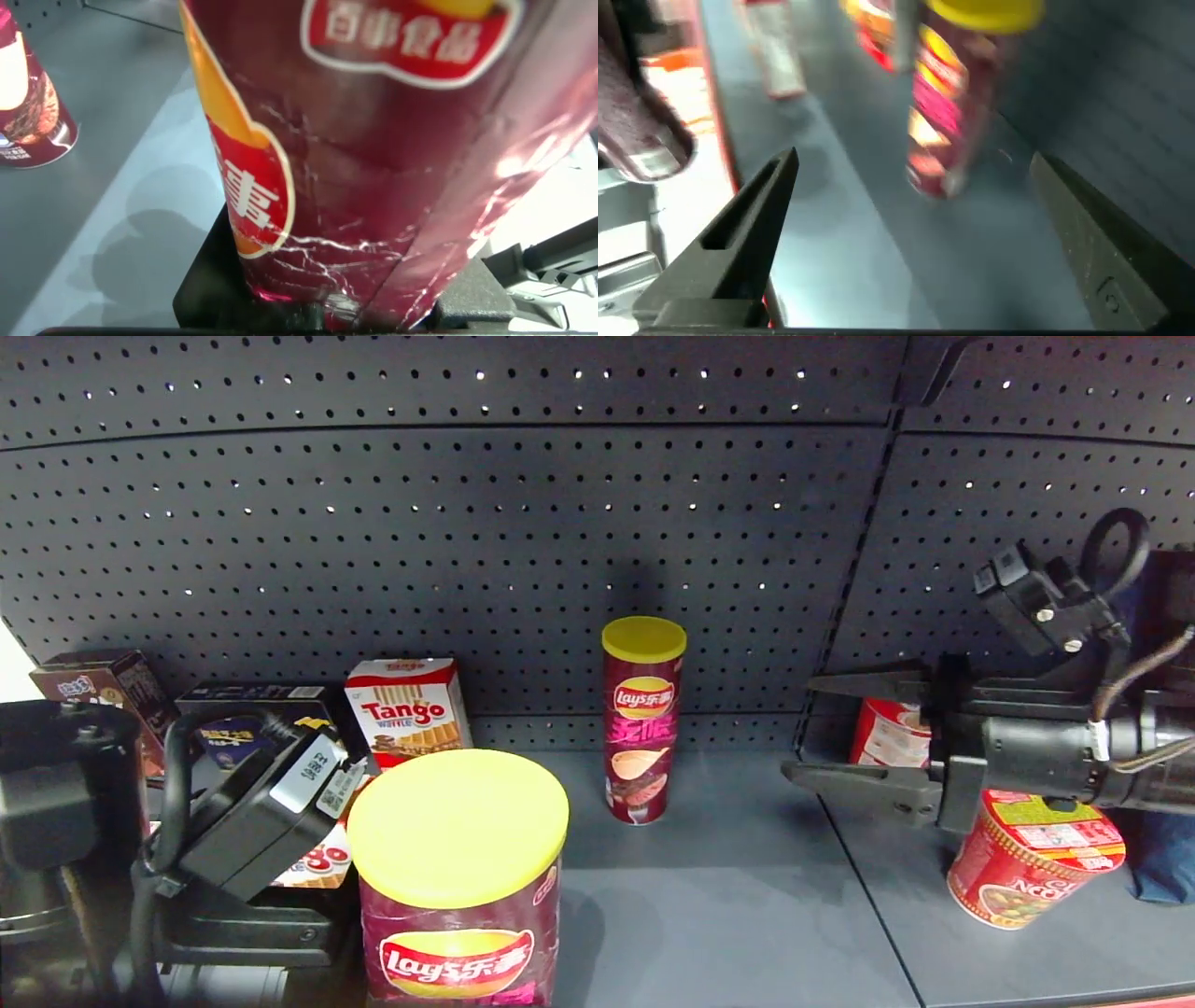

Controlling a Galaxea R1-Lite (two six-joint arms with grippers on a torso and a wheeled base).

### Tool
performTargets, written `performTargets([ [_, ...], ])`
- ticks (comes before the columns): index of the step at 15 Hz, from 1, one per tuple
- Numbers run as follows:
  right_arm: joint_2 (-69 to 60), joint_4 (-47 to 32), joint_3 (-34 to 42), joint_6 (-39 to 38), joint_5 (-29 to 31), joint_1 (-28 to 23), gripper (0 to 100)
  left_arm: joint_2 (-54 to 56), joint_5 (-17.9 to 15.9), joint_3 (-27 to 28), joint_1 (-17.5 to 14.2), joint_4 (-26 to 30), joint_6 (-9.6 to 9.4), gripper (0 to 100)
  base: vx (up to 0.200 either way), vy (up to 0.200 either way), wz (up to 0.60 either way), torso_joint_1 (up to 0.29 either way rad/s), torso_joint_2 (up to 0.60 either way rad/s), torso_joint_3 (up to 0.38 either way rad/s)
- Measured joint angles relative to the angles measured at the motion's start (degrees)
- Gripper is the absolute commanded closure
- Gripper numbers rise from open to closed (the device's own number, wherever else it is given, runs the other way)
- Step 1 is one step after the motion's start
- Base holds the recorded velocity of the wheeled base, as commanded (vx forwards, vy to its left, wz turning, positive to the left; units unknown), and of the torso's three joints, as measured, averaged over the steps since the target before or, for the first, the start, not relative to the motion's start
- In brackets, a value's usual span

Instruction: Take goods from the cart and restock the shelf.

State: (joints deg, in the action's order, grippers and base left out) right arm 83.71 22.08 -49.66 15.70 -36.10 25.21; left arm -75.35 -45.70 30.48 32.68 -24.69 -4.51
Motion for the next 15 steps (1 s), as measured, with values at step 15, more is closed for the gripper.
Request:
performTargets([
  [15,25.8,7.8,-15.5,0.9,-9.1,0.6,0,0.7,0.1,-1.0,-0.1,0.0,0.28,100,0.0,0.0,0.0,0.0,0.0,0.0],
])
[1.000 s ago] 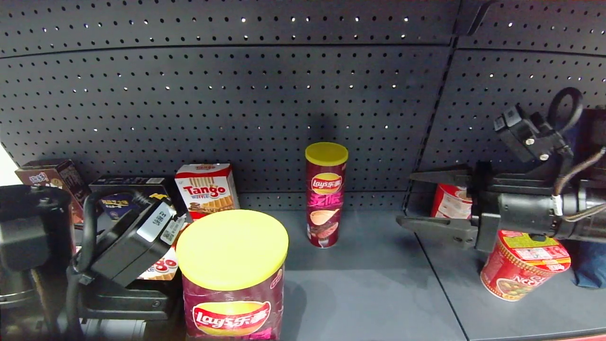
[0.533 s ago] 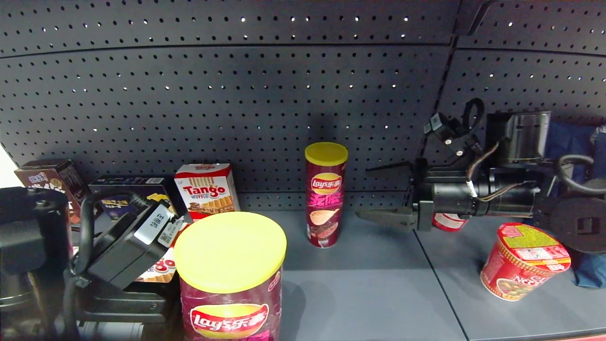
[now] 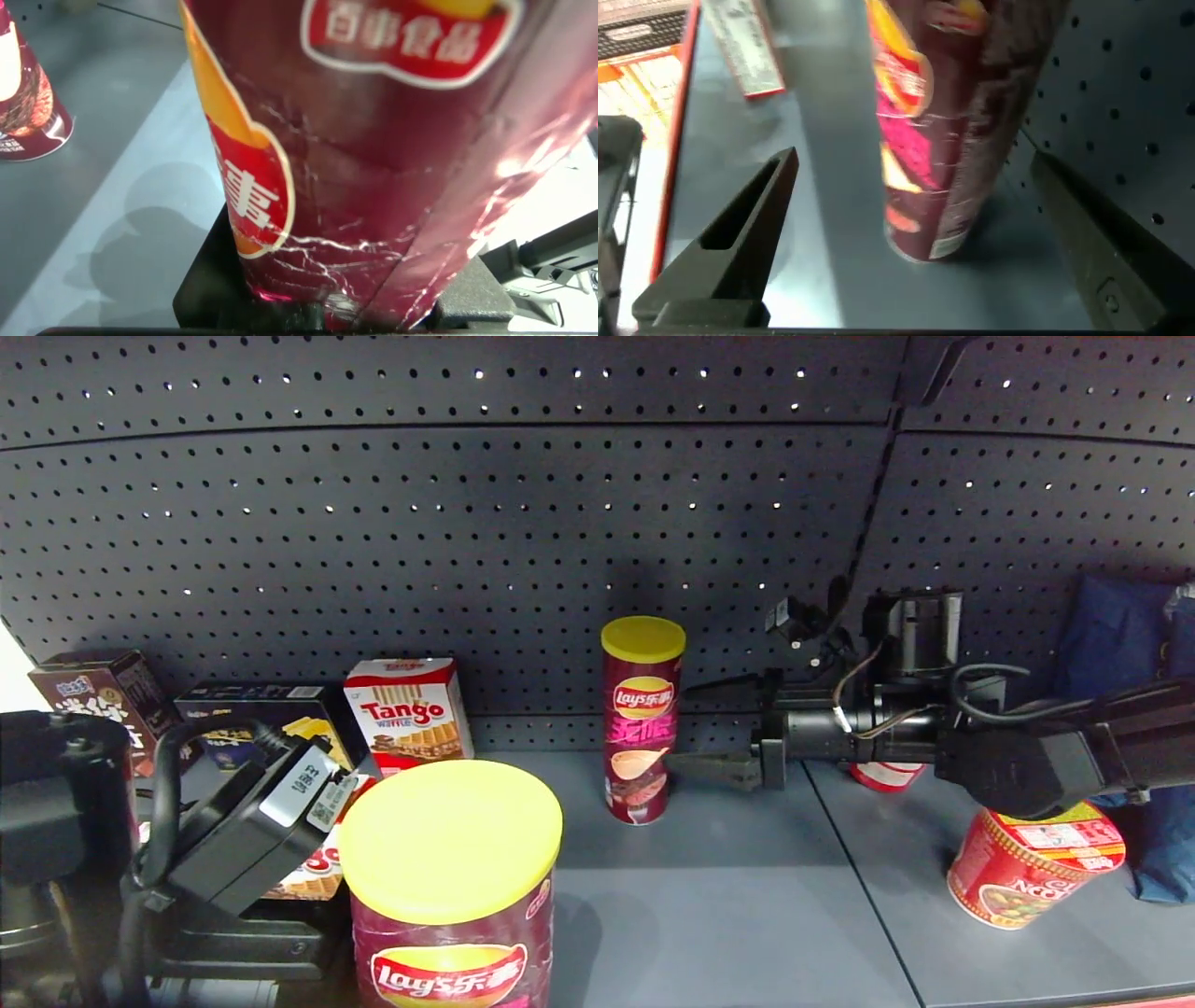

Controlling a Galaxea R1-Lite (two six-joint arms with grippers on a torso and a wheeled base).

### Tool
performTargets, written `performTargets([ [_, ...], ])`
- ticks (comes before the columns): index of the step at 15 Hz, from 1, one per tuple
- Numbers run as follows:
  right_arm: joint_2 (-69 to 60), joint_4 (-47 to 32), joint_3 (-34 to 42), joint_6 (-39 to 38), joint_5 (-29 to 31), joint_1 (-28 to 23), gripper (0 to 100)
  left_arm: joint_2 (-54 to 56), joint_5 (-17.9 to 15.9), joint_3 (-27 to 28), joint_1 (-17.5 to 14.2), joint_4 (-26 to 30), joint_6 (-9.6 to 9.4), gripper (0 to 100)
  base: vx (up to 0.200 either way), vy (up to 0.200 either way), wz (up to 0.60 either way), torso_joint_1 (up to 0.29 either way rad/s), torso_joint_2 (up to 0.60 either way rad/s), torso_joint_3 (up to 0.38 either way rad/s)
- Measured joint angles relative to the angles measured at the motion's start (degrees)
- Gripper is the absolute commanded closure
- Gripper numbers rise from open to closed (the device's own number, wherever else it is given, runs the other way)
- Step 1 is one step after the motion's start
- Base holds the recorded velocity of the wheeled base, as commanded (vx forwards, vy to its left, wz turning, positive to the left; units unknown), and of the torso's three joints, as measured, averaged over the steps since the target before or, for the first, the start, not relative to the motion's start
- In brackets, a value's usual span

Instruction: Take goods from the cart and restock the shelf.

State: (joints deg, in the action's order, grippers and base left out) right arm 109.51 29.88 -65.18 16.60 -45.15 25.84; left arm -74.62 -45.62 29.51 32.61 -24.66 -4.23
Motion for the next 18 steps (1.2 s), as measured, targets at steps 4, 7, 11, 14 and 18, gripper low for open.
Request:
performTargets([
  [4,4.7,1.6,-3.3,-0.1,0.0,-0.1,0,0.0,0.0,0.0,0.0,0.0,0.07,100,0.0,0.0,0.0,0.0,0.0,0.0],
  [7,8.2,1.8,-6.0,-0.2,0.0,0.0,0,0.0,0.0,0.0,-0.7,0.0,0.02,100,0.0,0.0,0.0,0.0,0.0,0.0],
  [11,12.3,2.2,-8.5,-0.3,0.1,0.6,0,0.0,-0.1,0.0,-1.2,0.0,0.05,100,0.0,0.0,0.0,0.0,0.0,0.0],
  [14,15.3,3.1,-10.6,-0.5,-1.0,0.8,100,0.0,-0.1,-0.1,-1.3,0.0,0.0,100,0.0,0.0,0.0,0.0,0.0,0.0],
  [18,17.0,3.8,-12.0,-0.5,-1.5,1.0,100,0.0,-0.1,-0.4,-1.9,0.0,0.0,100,0.0,0.0,0.0,0.0,0.0,0.0],
])
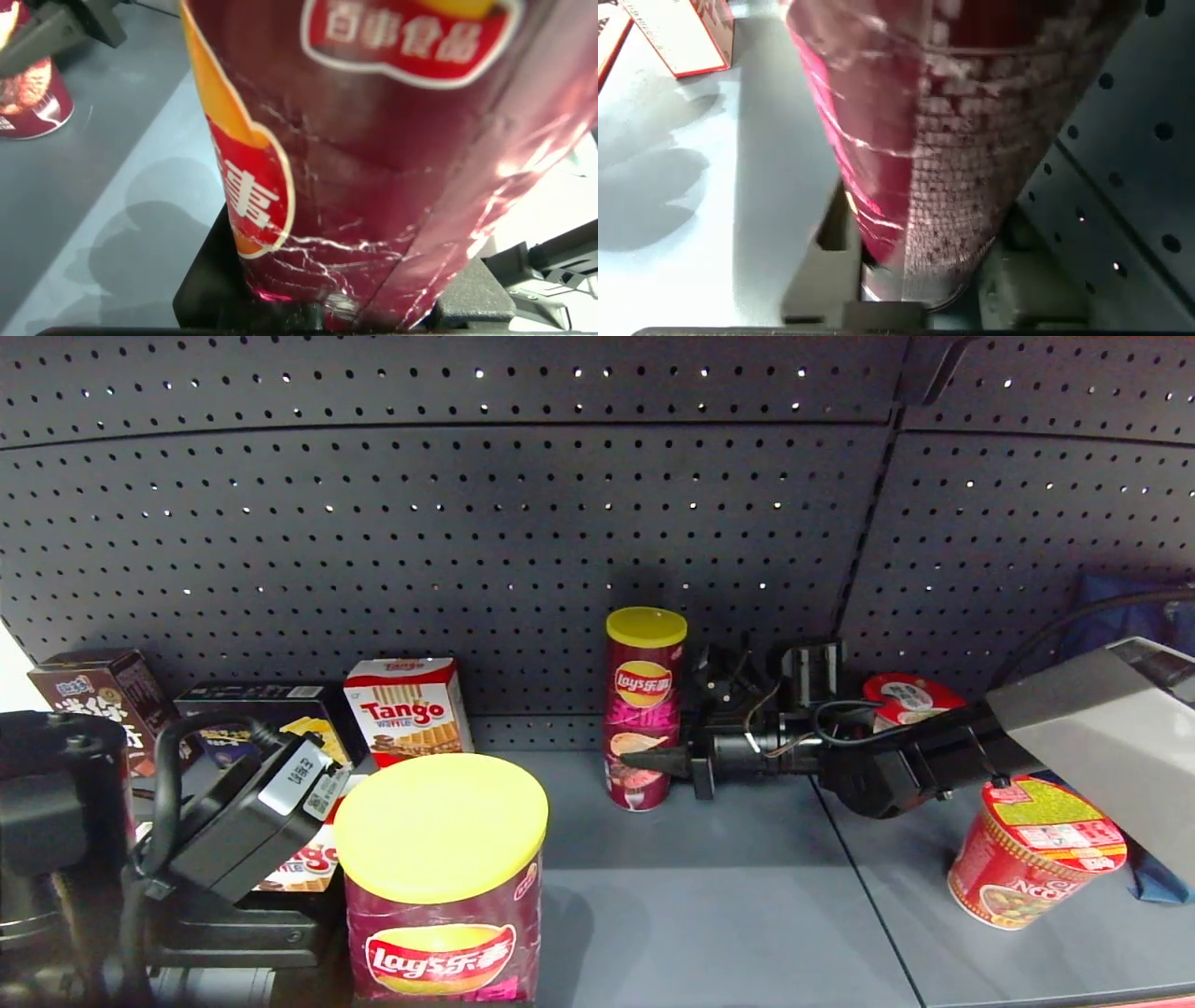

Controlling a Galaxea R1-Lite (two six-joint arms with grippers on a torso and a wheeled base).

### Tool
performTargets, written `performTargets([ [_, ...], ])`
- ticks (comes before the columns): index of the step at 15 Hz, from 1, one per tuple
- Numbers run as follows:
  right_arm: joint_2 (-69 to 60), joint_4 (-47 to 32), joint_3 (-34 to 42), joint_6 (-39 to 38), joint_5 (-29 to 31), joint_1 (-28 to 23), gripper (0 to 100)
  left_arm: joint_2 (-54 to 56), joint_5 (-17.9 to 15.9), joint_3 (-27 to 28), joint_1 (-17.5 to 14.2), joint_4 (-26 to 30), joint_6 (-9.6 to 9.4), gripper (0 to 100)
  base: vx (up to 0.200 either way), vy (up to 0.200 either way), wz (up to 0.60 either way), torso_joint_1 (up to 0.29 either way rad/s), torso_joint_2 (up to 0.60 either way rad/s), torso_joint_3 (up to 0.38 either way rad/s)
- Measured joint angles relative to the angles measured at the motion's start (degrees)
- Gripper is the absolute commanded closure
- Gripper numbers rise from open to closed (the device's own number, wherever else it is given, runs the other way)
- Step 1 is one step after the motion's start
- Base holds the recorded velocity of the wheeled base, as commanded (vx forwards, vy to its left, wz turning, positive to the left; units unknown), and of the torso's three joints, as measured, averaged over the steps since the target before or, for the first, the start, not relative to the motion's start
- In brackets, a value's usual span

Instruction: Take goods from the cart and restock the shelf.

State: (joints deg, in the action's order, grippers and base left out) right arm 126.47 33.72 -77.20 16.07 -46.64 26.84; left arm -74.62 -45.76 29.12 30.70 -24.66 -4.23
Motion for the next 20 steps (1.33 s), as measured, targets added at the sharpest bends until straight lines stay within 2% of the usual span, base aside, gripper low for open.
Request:
performTargets([
  [3,-0.6,0.0,1.2,0.0,0.0,0.6,100,0.0,0.0,-0.1,-0.1,0.0,0.0,100,0.0,0.0,0.0,0.0,0.0,0.0],
  [9,-6.8,1.1,9.5,0.0,-0.1,1.7,100,0.3,0.0,-1.4,-0.1,0.0,0.0,100,0.0,0.0,0.0,0.0,0.0,0.0],
  [14,-16.4,2.3,20.3,0.2,-0.1,2.7,100,0.6,0.0,-1.5,-0.1,0.0,0.0,100,0.0,0.0,0.0,0.0,0.0,0.0],
  [20,-25.0,11.9,34.8,0.0,0.0,2.8,100,0.7,0.1,-1.3,-0.2,0.0,-0.06,100,0.0,0.0,0.0,0.0,0.0,0.0],
])
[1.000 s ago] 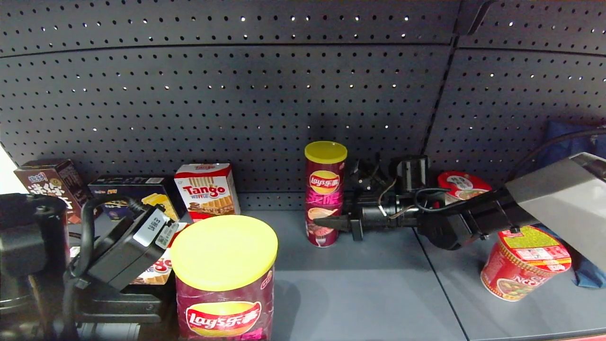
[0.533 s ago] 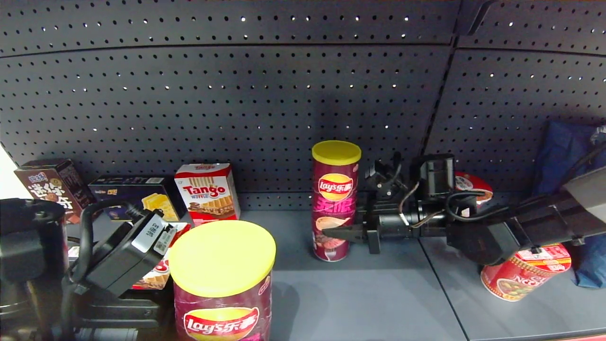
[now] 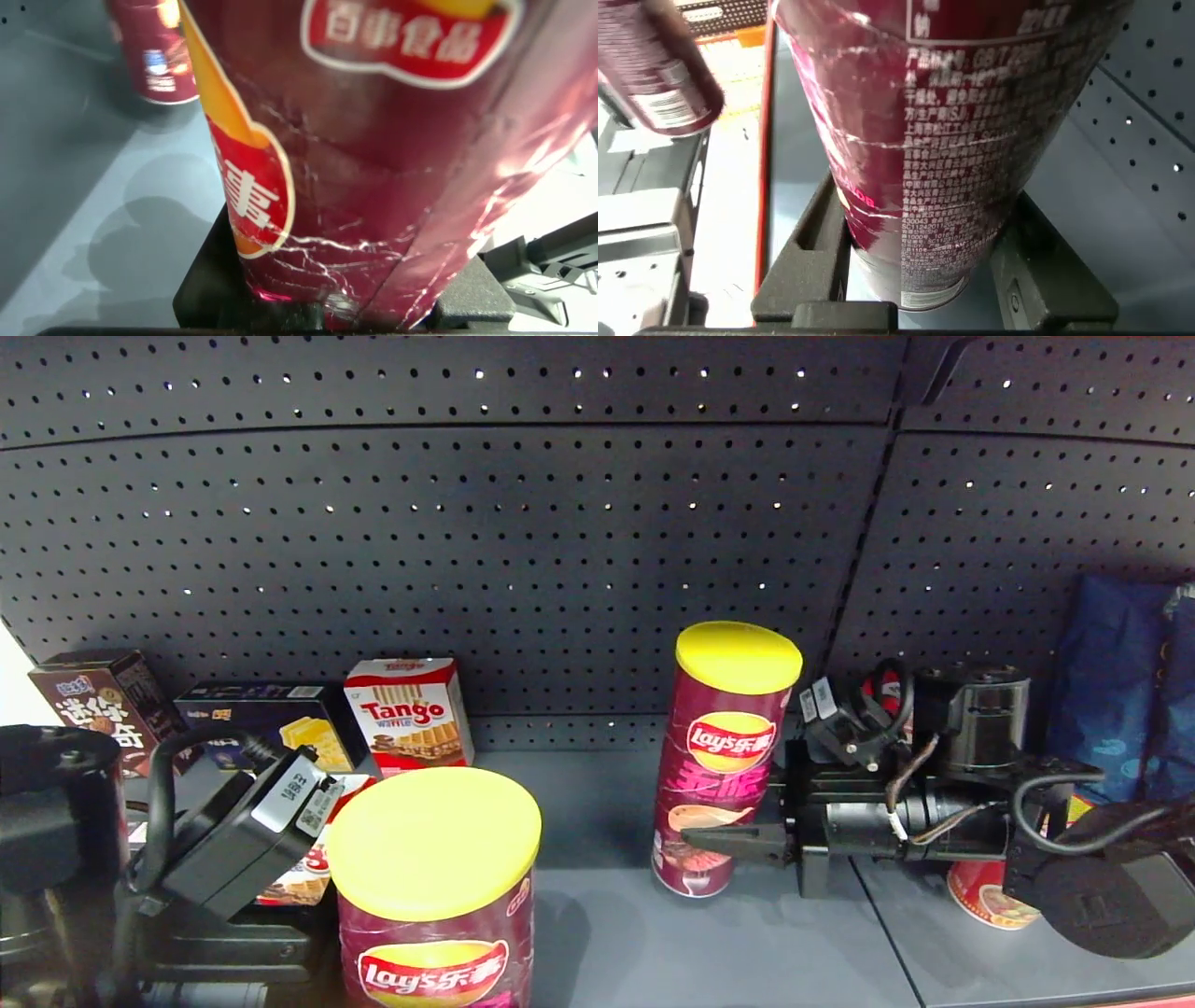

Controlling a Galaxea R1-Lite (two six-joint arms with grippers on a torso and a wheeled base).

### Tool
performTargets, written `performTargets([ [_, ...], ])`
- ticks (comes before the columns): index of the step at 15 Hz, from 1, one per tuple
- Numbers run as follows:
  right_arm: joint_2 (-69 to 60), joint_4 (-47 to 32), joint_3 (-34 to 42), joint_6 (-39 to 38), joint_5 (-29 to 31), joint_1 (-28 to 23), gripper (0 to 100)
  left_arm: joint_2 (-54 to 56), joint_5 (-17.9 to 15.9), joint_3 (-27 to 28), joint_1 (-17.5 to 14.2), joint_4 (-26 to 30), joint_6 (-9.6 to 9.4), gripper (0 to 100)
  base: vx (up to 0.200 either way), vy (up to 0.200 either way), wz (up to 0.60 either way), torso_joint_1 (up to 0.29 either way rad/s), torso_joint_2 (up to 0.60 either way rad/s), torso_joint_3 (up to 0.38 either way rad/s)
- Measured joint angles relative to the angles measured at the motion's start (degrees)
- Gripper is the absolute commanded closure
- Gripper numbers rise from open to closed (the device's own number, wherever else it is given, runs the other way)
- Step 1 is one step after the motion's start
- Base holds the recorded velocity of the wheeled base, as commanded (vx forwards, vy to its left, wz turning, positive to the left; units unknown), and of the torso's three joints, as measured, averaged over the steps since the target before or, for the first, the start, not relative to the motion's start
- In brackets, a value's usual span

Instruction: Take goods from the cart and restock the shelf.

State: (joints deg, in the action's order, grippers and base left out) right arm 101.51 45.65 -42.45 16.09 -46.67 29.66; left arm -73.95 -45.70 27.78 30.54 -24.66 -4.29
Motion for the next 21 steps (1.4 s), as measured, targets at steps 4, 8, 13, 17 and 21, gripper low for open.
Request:
performTargets([
  [4,-2.1,5.0,6.8,-0.1,0.0,0.1,100,0.0,1.4,0.6,0.0,0.0,0.17,100,0.0,0.0,0.0,0.0,0.0,0.0],
  [8,-2.7,10.9,15.0,-0.2,-0.2,0.1,100,0.0,2.1,0.8,0.0,0.0,0.41,100,0.0,0.0,0.0,0.0,0.0,0.0],
  [13,-1.4,11.6,15.9,-0.2,-0.4,0.8,100,-0.1,2.6,1.0,-0.1,0.0,0.41,100,0.0,0.0,0.0,0.0,0.0,0.0],
  [17,0.7,13.7,15.3,-0.2,-0.4,1.2,100,-0.4,2.6,1.3,-0.1,0.0,0.41,100,0.0,0.0,0.0,0.0,0.0,0.0],
  [21,2.2,14.2,15.2,-0.1,-0.3,1.3,0,-1.0,2.5,1.5,-0.1,-0.1,0.41,100,0.0,0.0,0.0,0.0,0.0,0.0],
])
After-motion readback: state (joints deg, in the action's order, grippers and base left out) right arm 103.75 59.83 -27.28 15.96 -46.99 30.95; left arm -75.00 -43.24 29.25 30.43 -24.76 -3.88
